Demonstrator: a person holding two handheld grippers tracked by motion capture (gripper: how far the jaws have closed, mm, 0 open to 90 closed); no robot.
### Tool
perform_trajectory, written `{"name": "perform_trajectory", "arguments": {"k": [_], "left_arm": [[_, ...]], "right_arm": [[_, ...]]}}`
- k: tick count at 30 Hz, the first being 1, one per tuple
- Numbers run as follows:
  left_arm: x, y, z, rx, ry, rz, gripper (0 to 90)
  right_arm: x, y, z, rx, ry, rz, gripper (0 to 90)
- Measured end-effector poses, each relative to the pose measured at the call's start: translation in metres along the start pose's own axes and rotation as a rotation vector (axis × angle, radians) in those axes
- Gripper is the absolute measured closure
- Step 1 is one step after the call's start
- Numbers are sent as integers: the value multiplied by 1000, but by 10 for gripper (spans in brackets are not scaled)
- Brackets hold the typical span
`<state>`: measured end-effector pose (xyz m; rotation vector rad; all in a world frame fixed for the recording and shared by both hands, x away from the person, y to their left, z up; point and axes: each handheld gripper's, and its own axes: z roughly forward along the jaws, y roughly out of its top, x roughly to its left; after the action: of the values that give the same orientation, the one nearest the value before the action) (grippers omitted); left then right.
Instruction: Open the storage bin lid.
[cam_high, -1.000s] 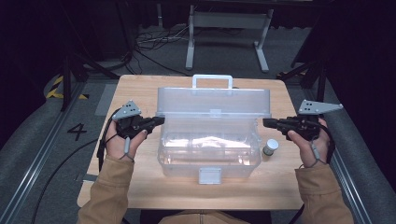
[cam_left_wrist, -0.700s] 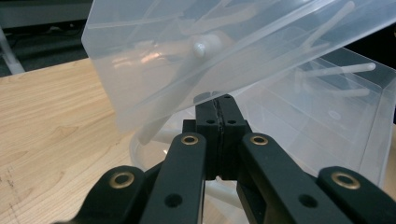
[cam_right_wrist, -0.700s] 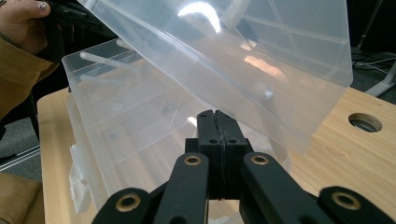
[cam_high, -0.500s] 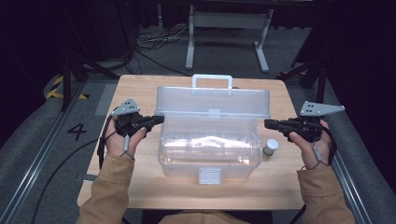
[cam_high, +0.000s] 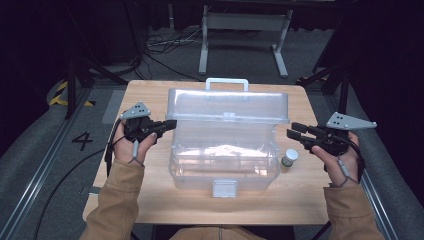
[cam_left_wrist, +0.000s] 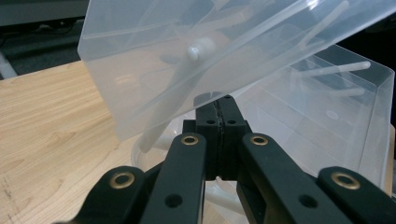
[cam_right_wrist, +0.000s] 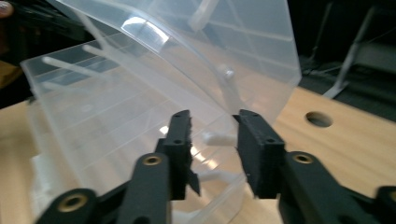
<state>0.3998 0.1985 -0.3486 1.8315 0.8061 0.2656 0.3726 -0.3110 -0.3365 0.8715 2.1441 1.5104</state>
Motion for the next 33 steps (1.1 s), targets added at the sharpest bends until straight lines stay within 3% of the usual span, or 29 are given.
{"name": "perform_trajectory", "arguments": {"k": [2,8,14,22,27,31,33], "left_arm": [[0,1,0,3,1,2,899],[0,2,0,-1,-1,4,899],[0,4,0,-3,-2,6,899],[-1,4,0,-5,-4,5,899],[-1,4,0,-5,-8,5,899],[-1,4,0,-5,-9,5,899],[-1,4,0,-2,-10,6,899]], "right_arm": [[2,-5,2,-54,-59,-51,591],[7,-6,9,-38,-104,-22,509],[11,-4,17,-38,-120,-20,503],[18,4,29,-118,-162,44,449],[23,8,37,-143,-221,40,443],[27,10,43,-121,-246,9,490],[27,10,44,-131,-261,54,500]]}}
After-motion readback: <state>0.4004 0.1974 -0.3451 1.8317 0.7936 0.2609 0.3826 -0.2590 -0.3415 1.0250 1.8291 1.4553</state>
